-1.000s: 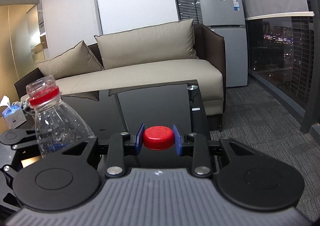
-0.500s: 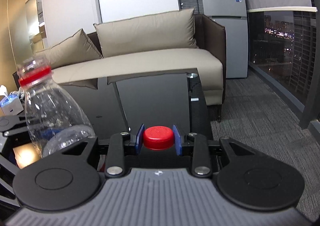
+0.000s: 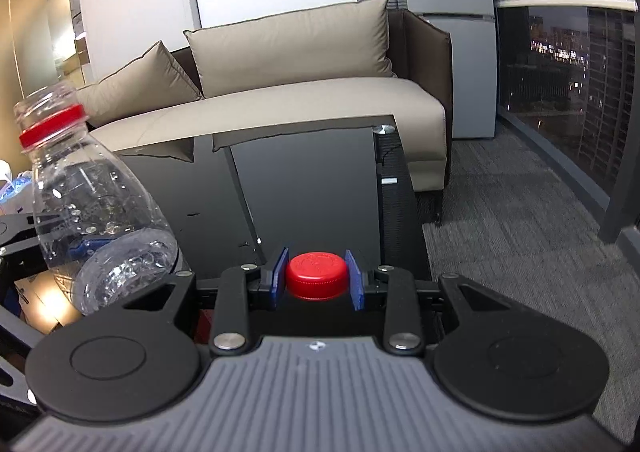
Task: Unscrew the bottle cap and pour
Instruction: 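Carry the red cap away from the bottle with the right tool, then lower the held red cap toward the table with the right tool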
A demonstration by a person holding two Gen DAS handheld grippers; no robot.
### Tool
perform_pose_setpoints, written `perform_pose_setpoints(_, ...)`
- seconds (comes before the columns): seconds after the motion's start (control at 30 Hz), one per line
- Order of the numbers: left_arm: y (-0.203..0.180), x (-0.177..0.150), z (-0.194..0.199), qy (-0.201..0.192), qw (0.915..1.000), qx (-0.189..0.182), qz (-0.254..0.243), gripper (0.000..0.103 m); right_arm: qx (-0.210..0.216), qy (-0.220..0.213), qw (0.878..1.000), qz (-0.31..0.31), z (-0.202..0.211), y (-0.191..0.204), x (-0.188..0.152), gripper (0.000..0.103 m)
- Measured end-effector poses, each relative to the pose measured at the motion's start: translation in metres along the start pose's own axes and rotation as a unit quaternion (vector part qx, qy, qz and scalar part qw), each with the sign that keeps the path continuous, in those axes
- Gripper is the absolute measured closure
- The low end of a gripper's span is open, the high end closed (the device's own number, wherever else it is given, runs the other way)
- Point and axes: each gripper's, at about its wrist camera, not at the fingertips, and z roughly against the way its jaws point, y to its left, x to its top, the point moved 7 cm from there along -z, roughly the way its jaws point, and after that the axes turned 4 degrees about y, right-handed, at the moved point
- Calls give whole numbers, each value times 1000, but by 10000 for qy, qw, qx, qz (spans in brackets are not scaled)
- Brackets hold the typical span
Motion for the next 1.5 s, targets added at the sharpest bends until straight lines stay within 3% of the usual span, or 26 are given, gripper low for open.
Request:
perform_pose_setpoints(1.03, 2, 2, -1, 26, 10000, 3, -1, 47, -267, 570, 9980, -91, -19, -16, -18, 70)
perform_pose_setpoints(1.5, 2, -2, 0, 25, 10000, 7, 18, 46, -269, 544, 9982, -5, -19, -15, -18, 70)
